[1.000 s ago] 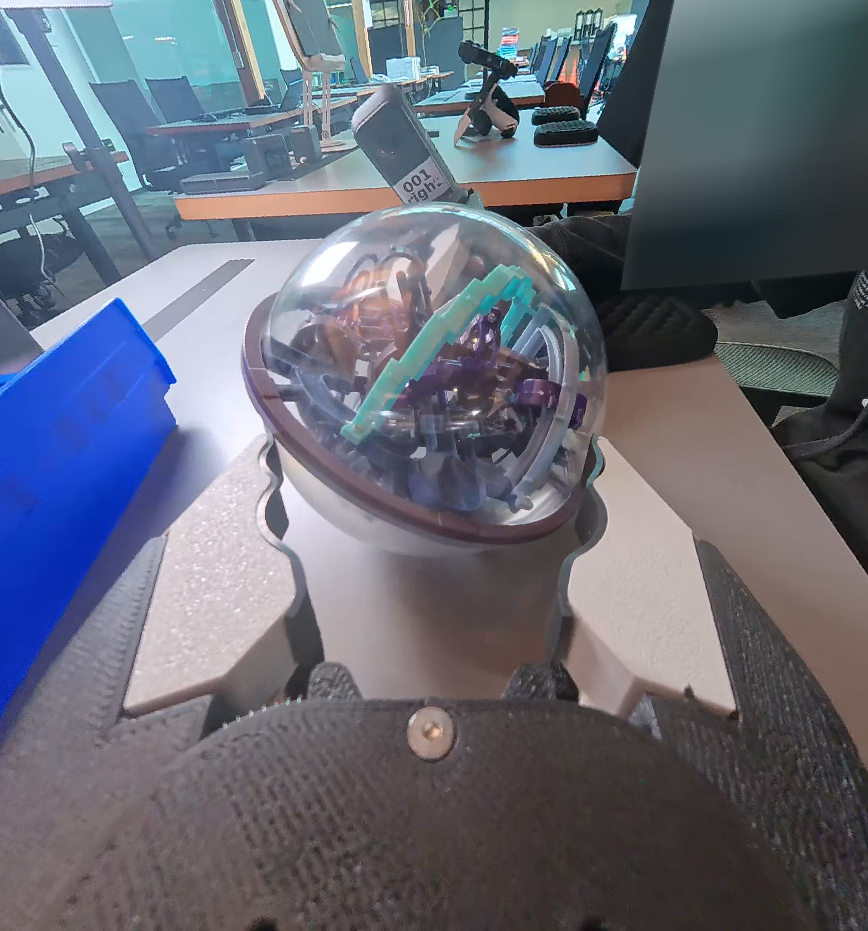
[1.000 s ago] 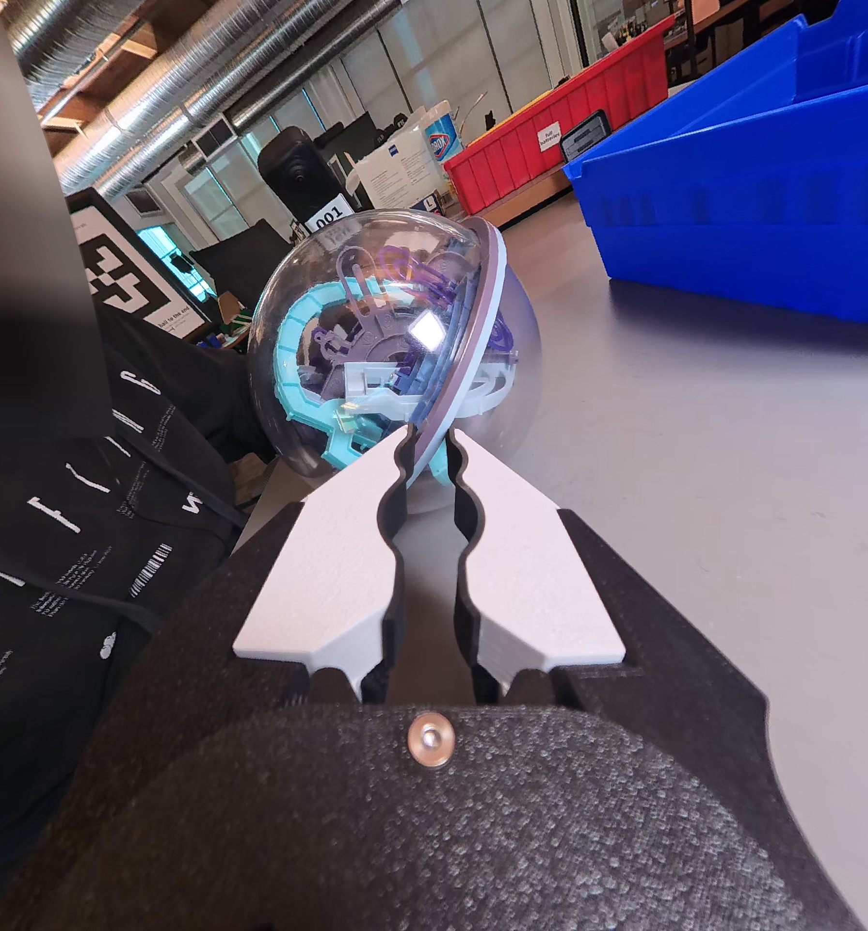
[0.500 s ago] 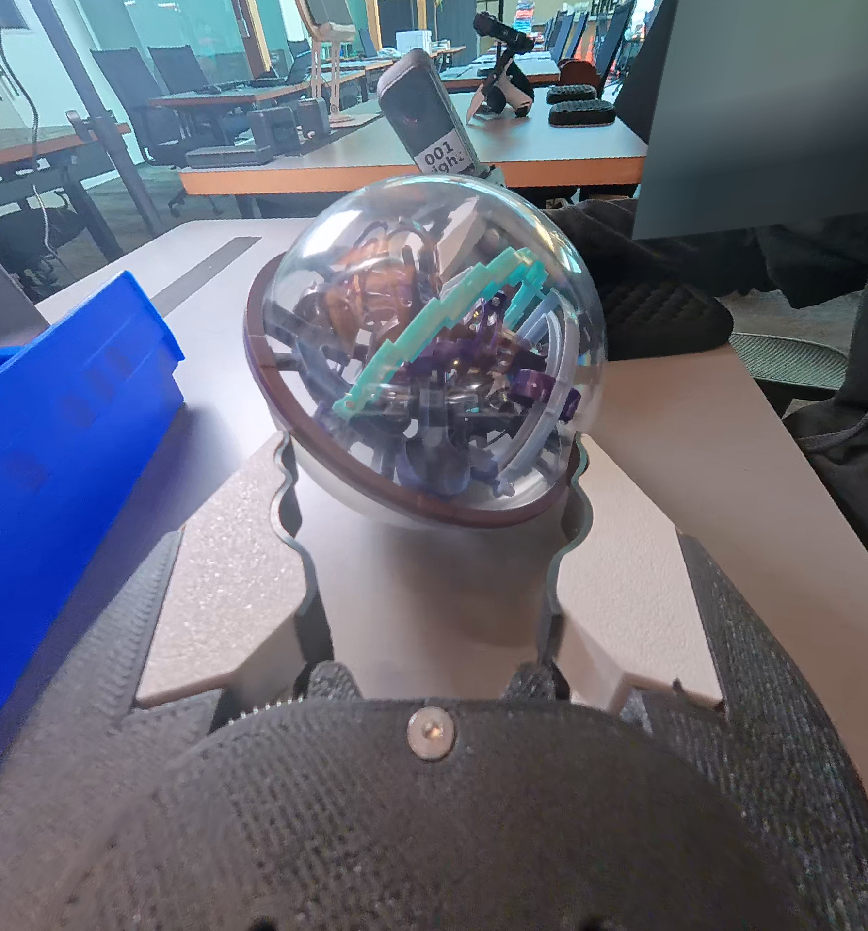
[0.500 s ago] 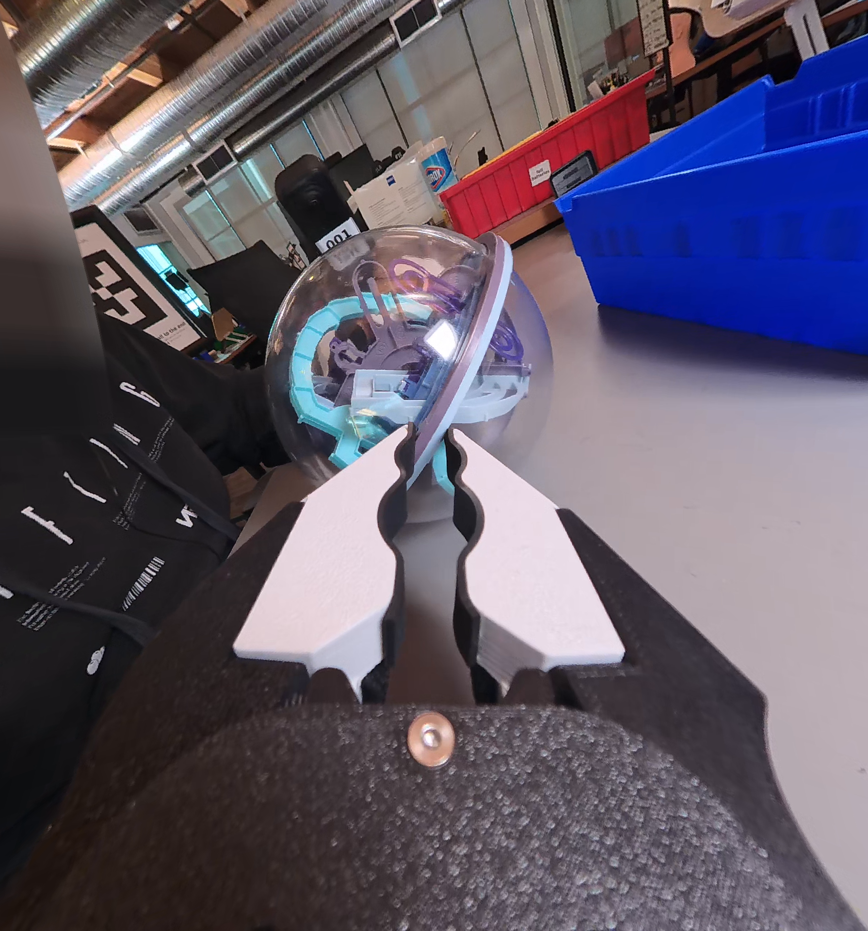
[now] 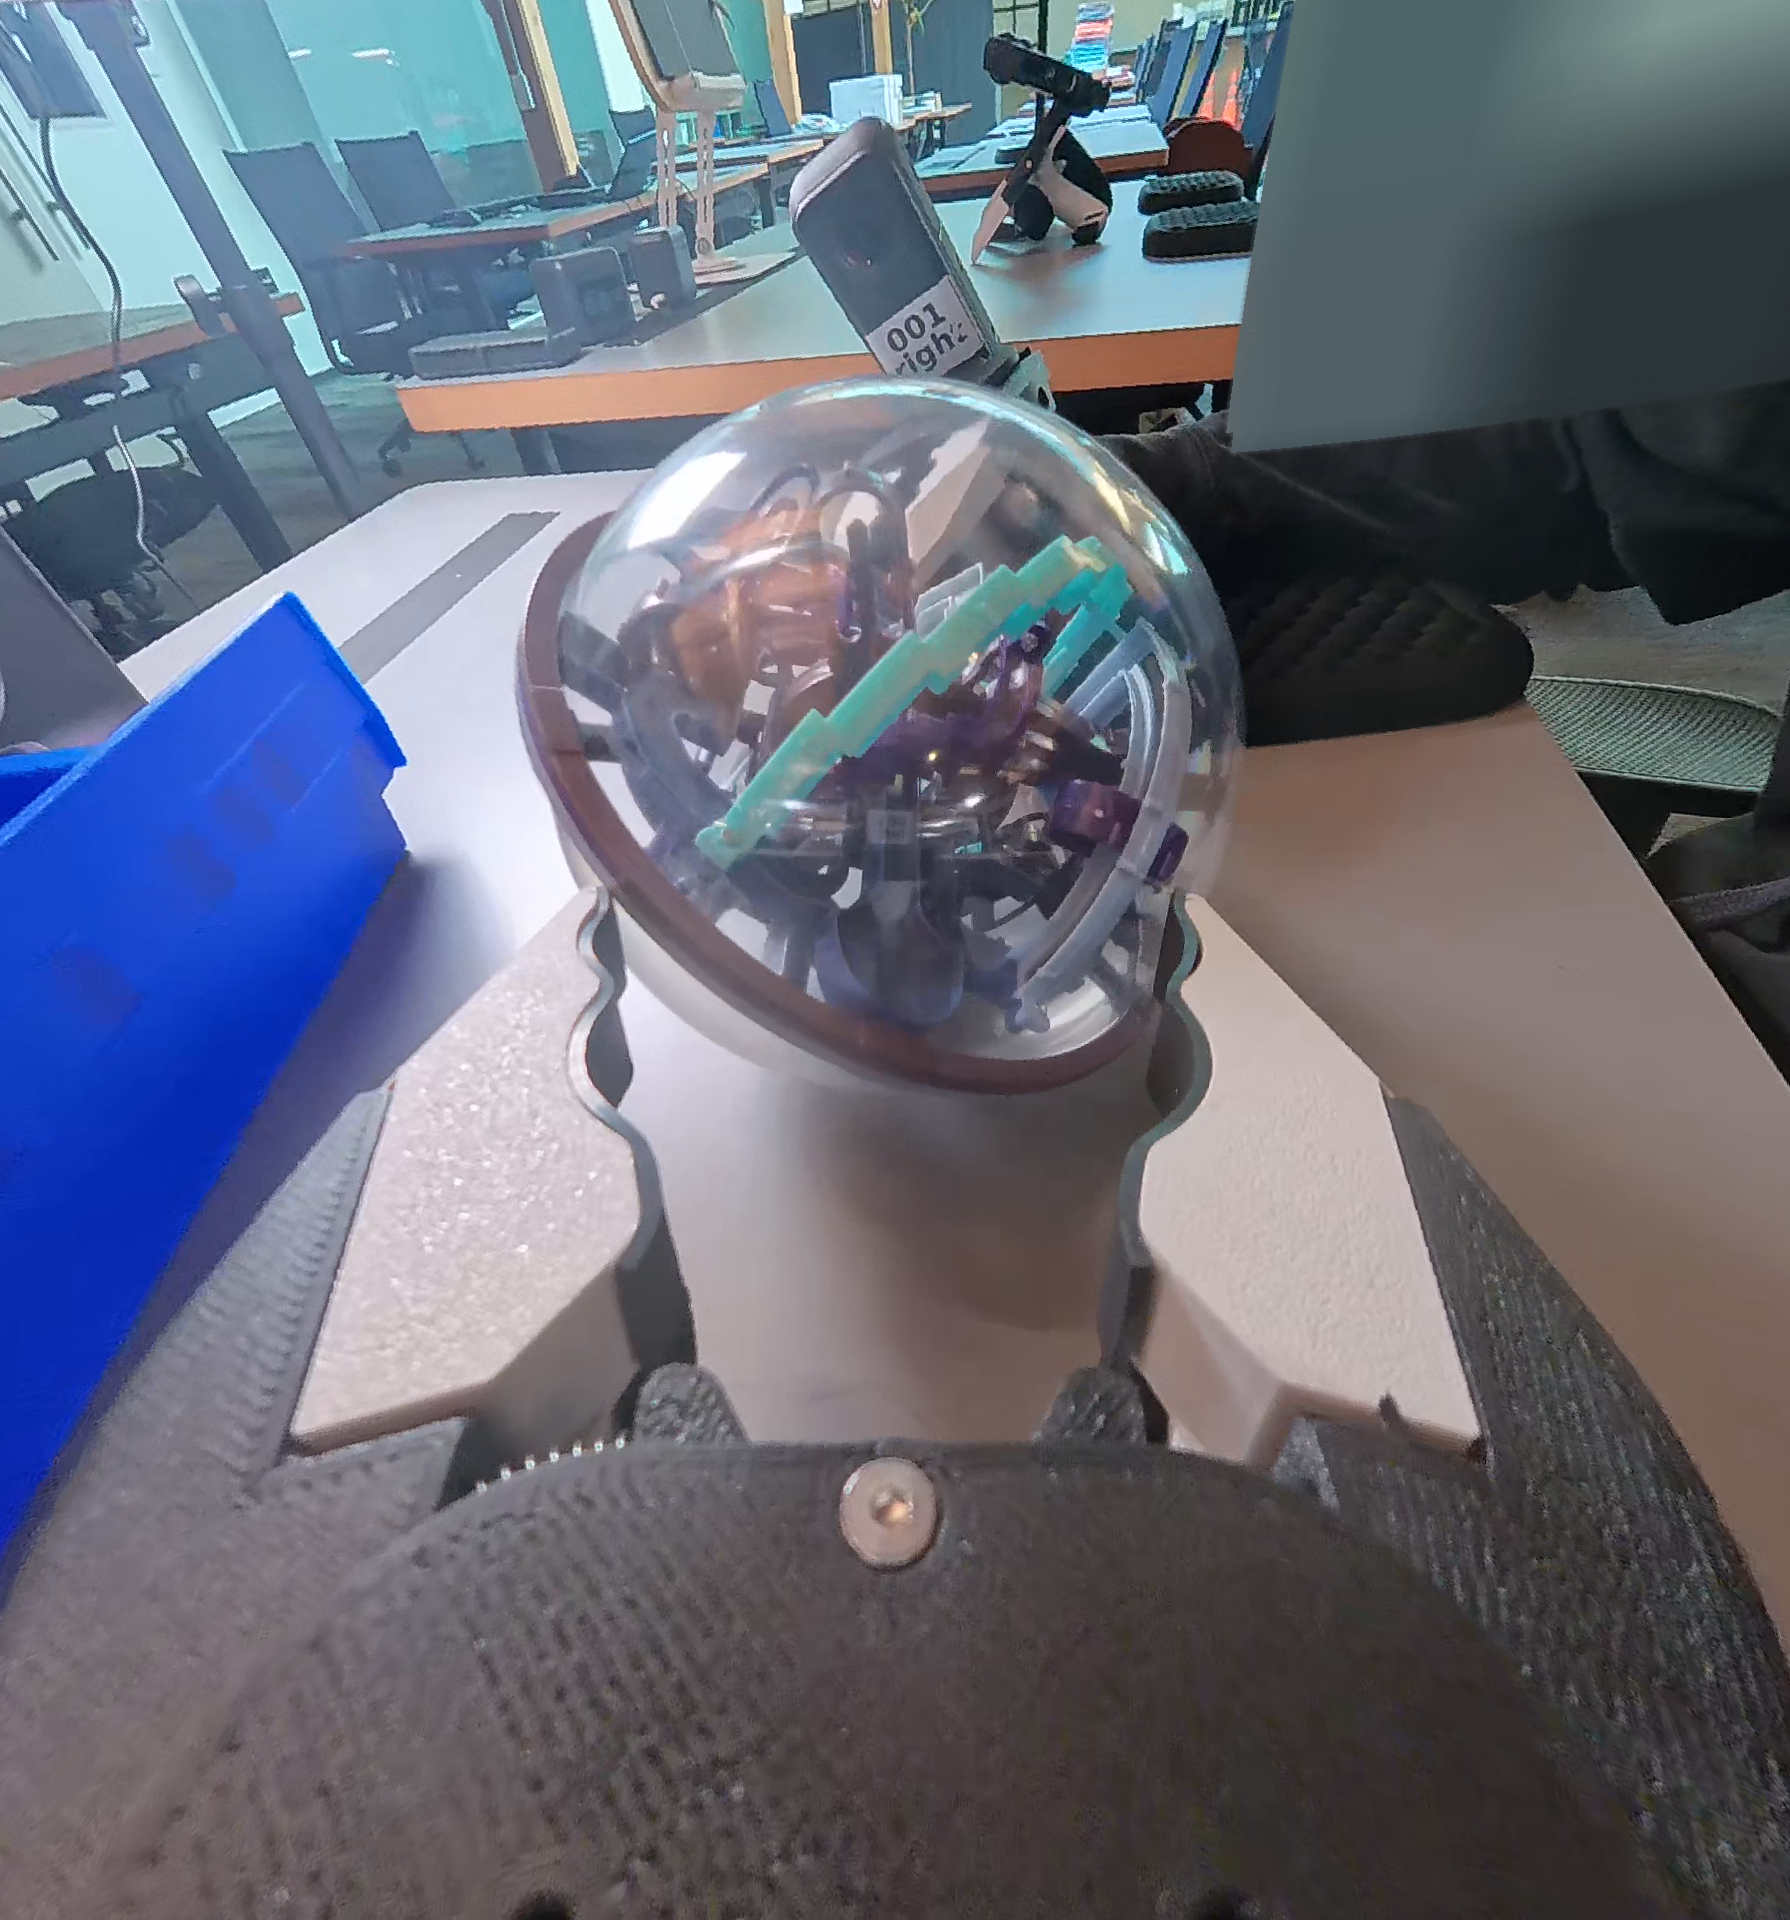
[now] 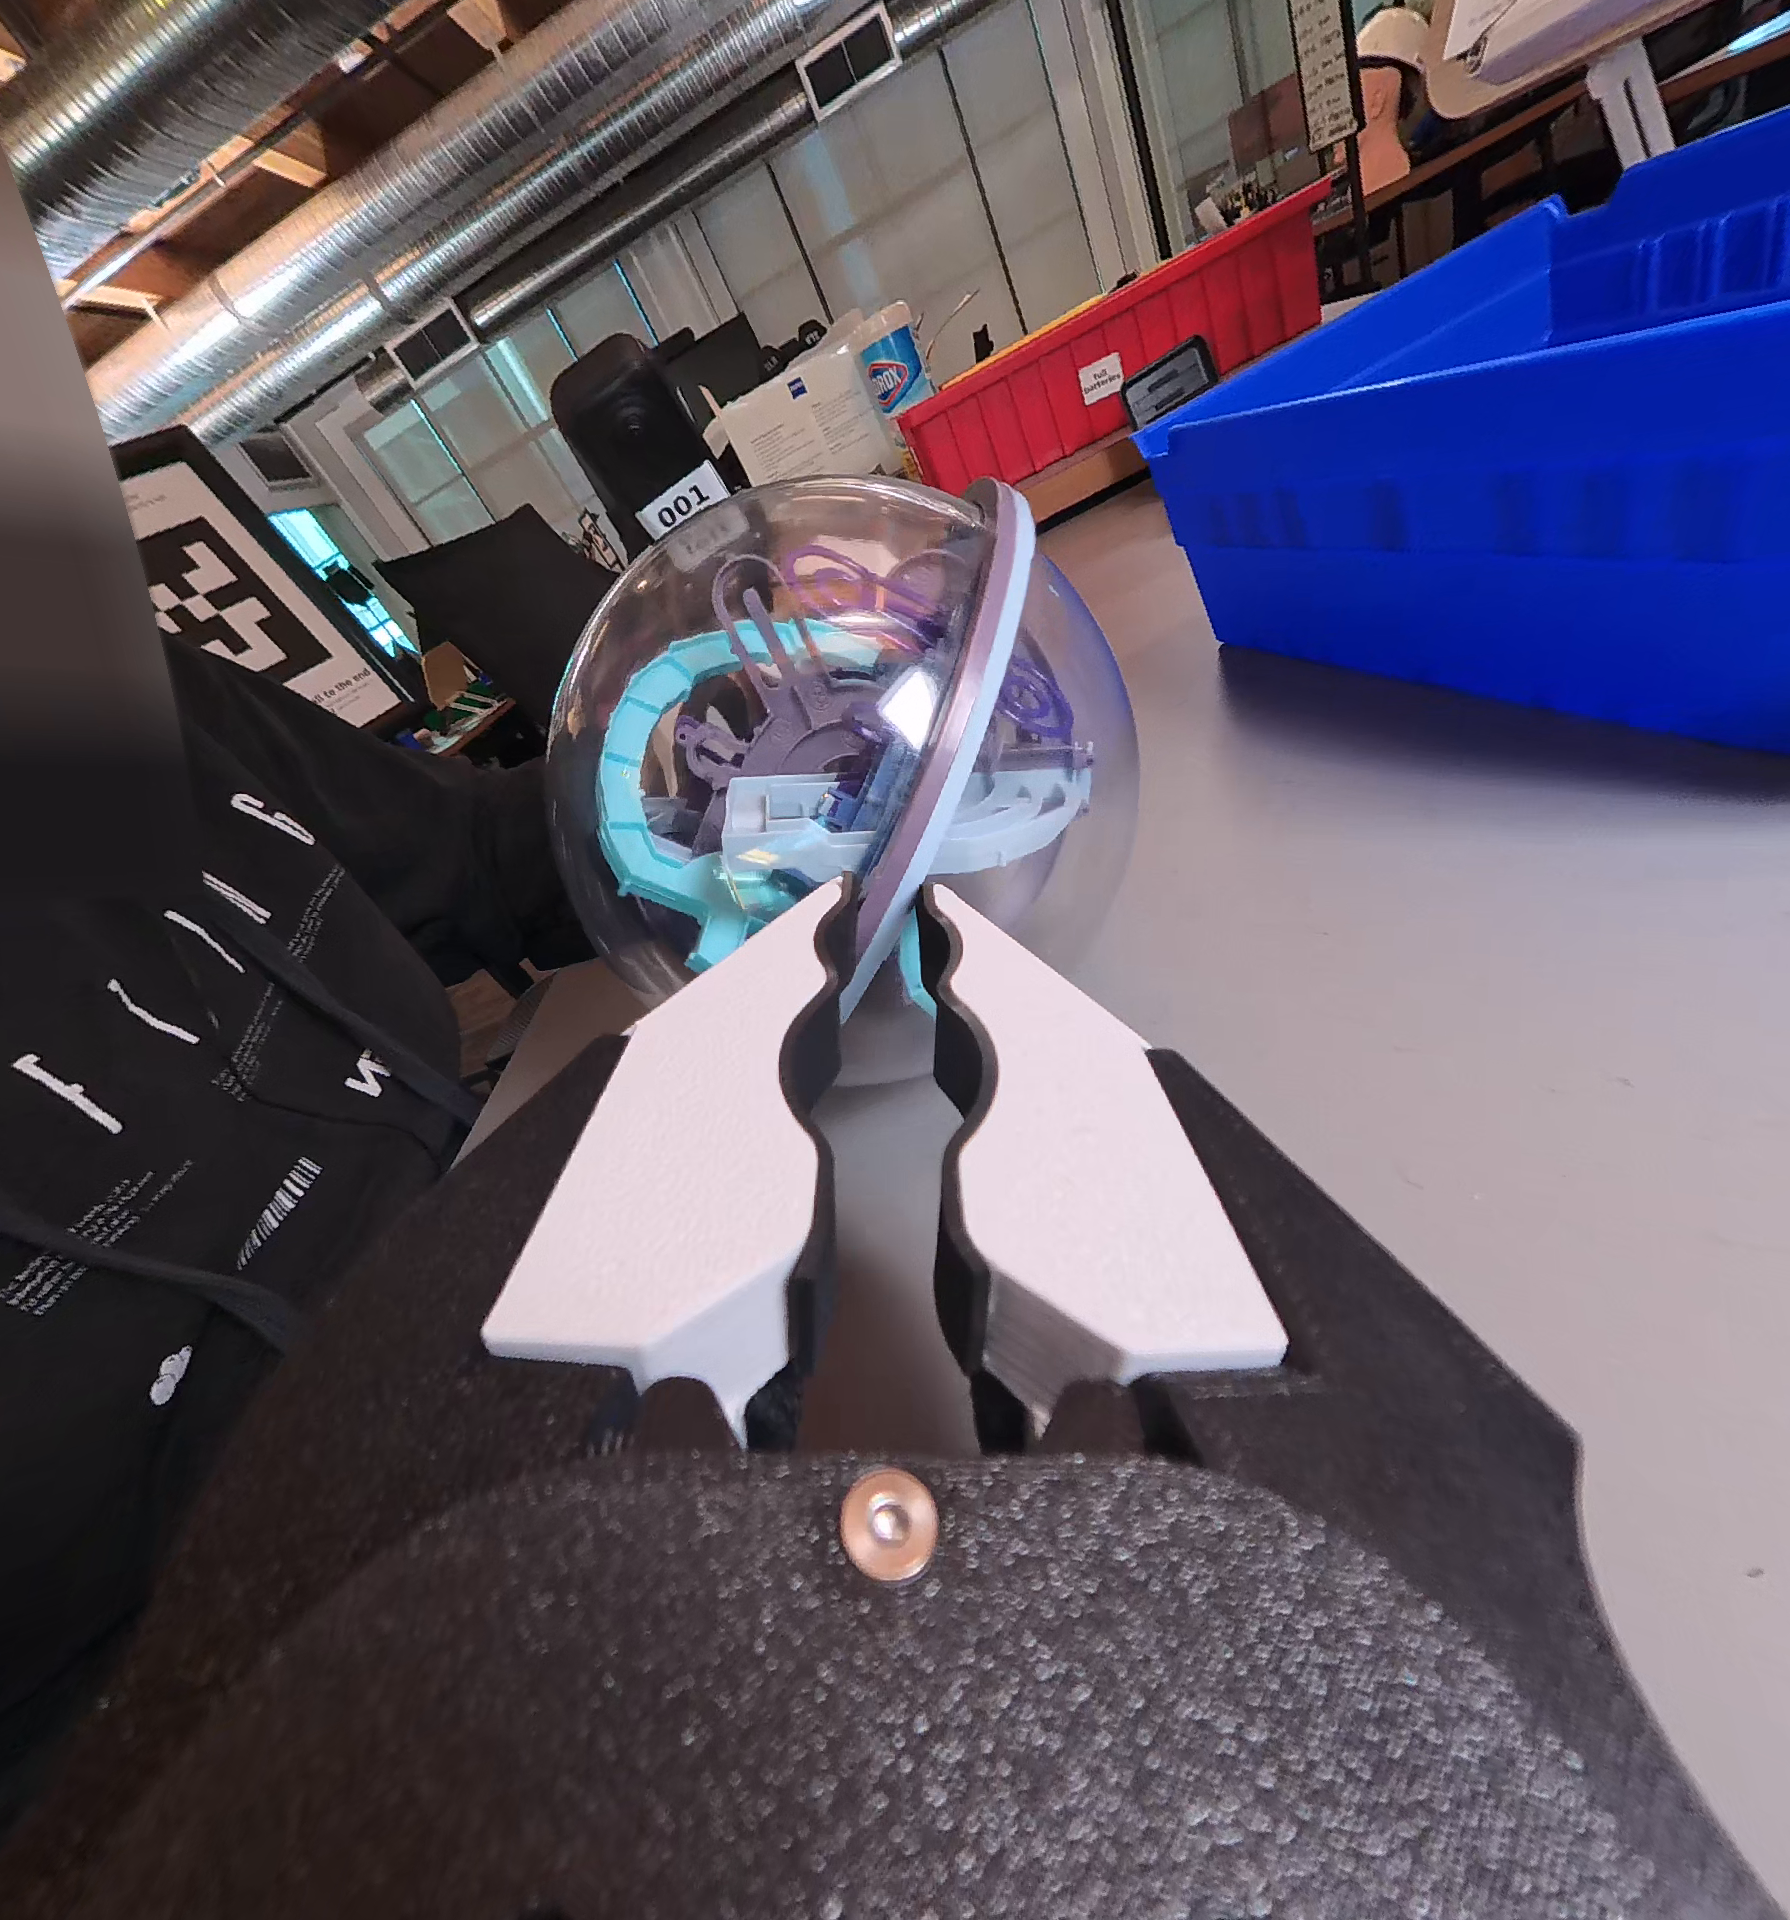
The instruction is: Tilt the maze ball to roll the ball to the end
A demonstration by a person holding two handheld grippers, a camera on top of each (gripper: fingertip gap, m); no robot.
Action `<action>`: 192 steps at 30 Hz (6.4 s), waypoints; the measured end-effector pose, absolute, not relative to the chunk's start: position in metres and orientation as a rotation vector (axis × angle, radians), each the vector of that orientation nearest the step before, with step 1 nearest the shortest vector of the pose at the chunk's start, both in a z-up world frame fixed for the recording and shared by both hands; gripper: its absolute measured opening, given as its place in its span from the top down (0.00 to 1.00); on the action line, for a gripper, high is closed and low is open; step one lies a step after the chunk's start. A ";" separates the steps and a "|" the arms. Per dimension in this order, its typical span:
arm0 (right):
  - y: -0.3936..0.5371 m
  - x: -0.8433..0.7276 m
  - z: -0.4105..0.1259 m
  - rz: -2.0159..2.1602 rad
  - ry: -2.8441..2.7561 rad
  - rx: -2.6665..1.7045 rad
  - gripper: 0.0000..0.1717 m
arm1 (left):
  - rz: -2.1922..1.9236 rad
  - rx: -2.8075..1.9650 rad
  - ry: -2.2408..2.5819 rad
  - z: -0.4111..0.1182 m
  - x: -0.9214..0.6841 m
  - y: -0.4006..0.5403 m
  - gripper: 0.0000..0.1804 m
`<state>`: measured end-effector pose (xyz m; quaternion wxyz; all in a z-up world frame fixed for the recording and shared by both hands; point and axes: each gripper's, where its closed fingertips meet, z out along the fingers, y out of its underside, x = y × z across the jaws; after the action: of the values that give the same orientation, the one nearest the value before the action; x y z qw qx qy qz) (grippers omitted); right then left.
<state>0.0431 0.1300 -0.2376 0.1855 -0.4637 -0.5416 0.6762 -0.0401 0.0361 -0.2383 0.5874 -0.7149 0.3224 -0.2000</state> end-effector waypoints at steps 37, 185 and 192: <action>0.142 0.036 -0.244 1.885 -1.459 -1.431 0.95 | -0.577 -1.703 0.517 -0.230 -0.075 0.046 0.71; 0.175 -0.009 -0.245 1.795 -1.366 -1.637 0.46 | -1.160 -1.644 -0.103 -0.219 -0.108 0.151 0.39; 0.197 0.000 -0.239 1.653 -1.341 -1.614 0.54 | -1.181 -1.675 -0.108 -0.234 -0.113 0.104 0.43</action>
<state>-0.0002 0.1966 -0.2388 0.2331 -0.5875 -0.4882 0.6018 -0.1133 0.1039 -0.2338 0.5183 -0.6980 -0.0449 -0.4921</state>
